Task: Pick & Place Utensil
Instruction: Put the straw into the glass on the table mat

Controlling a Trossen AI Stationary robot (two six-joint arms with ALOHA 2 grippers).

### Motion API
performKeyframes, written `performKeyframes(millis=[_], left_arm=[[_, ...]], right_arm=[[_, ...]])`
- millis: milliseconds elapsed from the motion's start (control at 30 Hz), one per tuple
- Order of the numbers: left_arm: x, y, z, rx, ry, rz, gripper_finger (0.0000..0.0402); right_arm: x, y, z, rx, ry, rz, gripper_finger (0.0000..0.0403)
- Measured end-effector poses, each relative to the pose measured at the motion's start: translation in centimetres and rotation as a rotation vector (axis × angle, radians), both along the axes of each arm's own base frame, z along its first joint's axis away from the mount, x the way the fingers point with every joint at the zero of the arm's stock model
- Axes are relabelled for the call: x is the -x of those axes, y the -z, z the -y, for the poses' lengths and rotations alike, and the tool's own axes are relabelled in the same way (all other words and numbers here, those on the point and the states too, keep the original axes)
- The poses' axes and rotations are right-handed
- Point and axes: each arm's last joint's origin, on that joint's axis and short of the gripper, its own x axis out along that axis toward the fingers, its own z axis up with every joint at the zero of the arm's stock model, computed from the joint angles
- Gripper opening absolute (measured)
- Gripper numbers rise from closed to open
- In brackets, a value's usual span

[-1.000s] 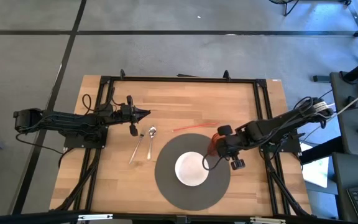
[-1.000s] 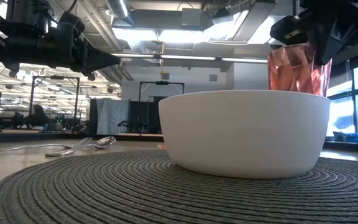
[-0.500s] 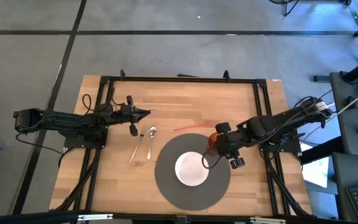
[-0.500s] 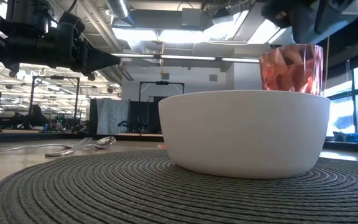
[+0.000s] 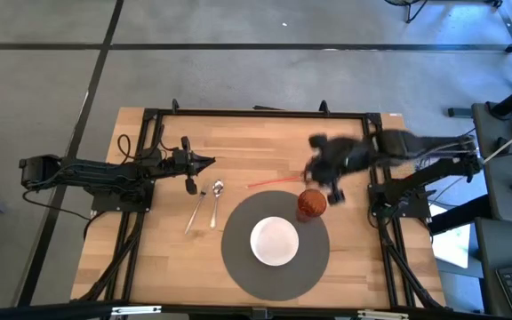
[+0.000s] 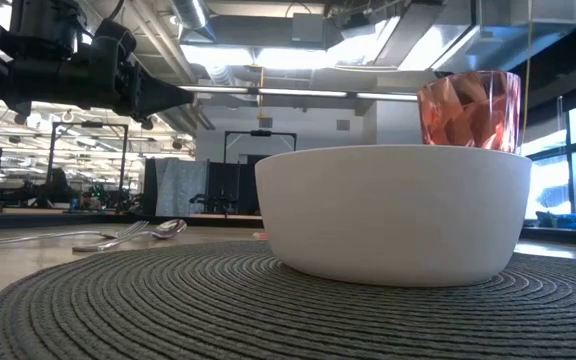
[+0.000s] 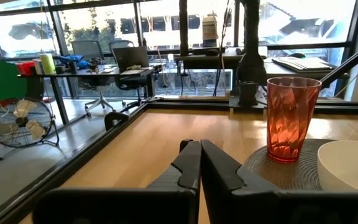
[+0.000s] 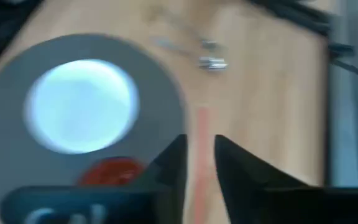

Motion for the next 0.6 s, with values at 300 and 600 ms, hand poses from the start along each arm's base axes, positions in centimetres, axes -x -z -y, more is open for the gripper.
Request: performKeyframes(millis=[300, 600], left_arm=[[-0.1, 0.5, -0.2, 0.125, -0.05, -0.005, 0.0002], [-5.7, -1.3, -1.5, 0.233, -0.167, -0.33, 0.0003]], right_arm=[[-0.1, 4.8, 8.4, -0.164, 0.087, 0.219, 0.0007], [2.3, 11.7, 10.4, -0.225, 0.045, 0.376, 0.0003]])
